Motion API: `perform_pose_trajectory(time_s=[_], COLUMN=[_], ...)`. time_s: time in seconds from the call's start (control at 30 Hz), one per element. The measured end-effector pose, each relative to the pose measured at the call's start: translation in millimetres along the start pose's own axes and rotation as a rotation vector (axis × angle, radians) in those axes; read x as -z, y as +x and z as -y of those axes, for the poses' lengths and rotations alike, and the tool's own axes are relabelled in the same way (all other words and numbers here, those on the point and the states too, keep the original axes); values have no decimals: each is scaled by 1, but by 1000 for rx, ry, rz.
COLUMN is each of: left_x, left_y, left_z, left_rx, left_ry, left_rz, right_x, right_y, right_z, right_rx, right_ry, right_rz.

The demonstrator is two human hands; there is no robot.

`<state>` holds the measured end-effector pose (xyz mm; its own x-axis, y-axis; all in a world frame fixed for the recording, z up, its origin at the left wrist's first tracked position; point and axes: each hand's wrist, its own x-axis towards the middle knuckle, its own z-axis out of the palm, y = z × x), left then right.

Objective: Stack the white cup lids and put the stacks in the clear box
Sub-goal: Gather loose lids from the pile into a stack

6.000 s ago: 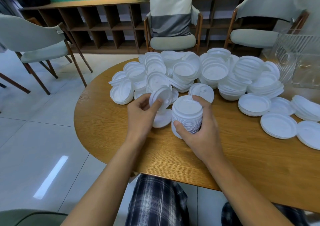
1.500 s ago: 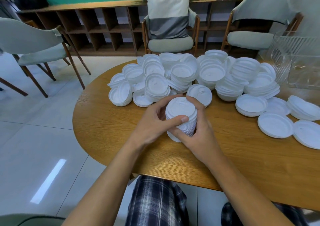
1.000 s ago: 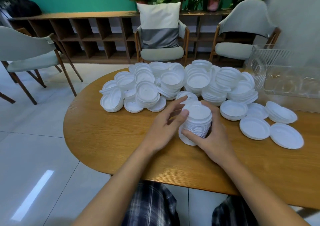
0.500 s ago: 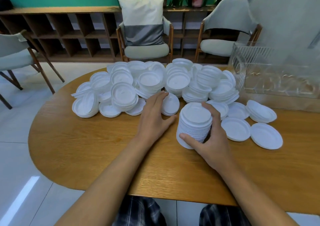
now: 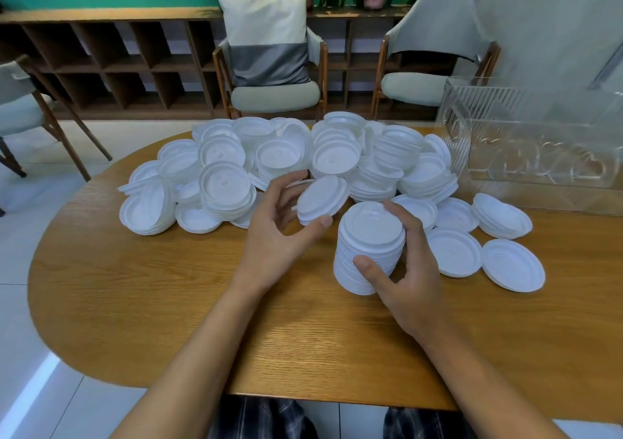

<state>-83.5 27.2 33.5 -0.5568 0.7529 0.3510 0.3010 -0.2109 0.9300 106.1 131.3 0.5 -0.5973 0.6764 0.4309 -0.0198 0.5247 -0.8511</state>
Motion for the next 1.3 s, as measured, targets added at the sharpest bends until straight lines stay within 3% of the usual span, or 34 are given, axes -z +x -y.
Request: perform_pose_trajectory(time_s=[0.17,0.53,0.87,1.1,1.2,1.3], left_x=[-14,-18,-29,-23,-13,-3], left_y=[-3,2,-4,-3,-2,2], left_z=[-26,-41,-32,-19,0,24], left_rx=[-5,-36,42,-7,-32,-113], left_ry=[59,323,169,136,160,477], left_rz=[253,383,293,292,75,-64], right_x=[-1,-1,0,-1,-1,-2], right_y=[0,-2,-3,-3,-3,-2], right_z=[5,0,-1,-1,0,2], right_rx=[43,55,34,32,34,31], right_ry=[4,6,20,-26,-45,-35], right_rz=[-20,-34,-14,8,1,4])
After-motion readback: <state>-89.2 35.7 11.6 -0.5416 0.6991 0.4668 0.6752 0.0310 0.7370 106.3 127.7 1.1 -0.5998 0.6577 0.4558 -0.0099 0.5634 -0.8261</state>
